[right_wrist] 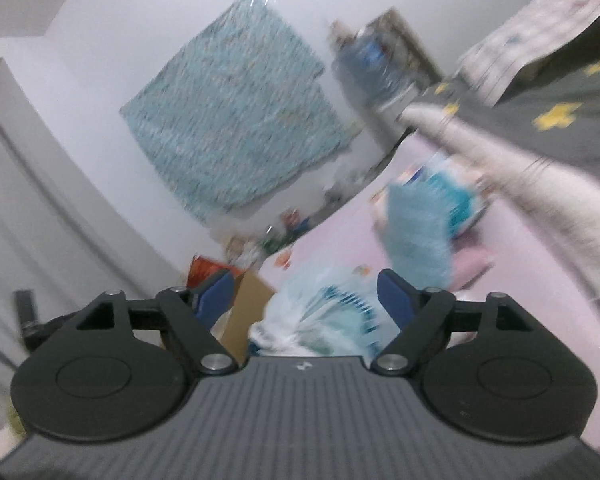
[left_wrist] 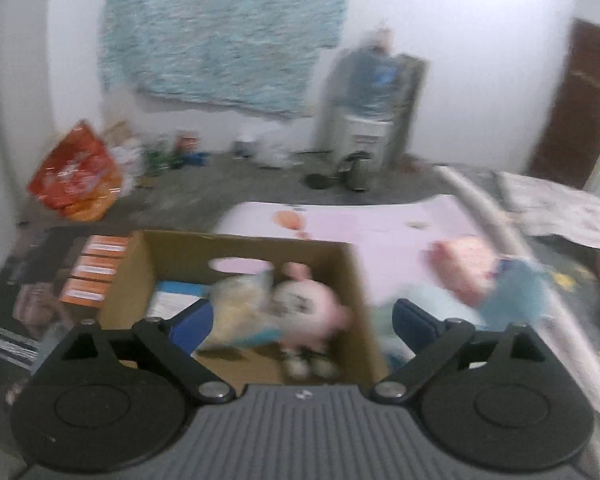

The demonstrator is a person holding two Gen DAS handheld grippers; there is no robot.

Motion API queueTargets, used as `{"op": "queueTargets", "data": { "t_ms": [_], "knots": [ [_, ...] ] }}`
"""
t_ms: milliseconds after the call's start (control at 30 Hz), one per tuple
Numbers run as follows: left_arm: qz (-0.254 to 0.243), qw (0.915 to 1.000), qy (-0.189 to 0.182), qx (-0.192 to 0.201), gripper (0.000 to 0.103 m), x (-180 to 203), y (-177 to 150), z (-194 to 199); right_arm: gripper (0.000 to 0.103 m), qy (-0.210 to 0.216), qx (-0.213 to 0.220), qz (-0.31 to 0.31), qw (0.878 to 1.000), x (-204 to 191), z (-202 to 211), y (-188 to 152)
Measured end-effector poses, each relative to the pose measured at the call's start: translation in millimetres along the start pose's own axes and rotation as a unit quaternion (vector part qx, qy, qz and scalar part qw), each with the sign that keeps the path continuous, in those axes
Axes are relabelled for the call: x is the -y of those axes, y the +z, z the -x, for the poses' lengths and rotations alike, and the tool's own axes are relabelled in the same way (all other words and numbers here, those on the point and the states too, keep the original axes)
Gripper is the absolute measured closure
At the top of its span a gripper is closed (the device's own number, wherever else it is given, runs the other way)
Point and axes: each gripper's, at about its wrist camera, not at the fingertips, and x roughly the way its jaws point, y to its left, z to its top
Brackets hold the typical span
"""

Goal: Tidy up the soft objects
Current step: 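Lower the snack bag into the cardboard box and open the left tool, then grasp the light-blue checked cloth with the left tool while the right tool reaches toward the wipes pack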

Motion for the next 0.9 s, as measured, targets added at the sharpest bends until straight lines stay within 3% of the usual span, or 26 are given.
{"op": "queueTargets", "data": {
  "t_ms": [200,433,700,900],
  "knots": [
    [-0.008,0.9927,-0.12,0.014,0.006,60,-38,40,0.016,-0.069,0.045,0.003,0.997,39,70,-1],
    [-0.059,0.9791,-0.193,0.022,0.006,148,-101,45,0.015,-0.096,-0.007,-0.014,0.995,81,83,-23],
    [-0.151,0.9703,-0.189,0.005,0.006,233,-166,26,0.015,-0.071,-0.061,-0.008,0.996,96,52,-35],
    [-0.192,0.9709,-0.143,-0.014,0.008,266,-193,-8,0.015,-0.055,-0.083,-0.007,0.995,102,25,-31]
  ]
}}
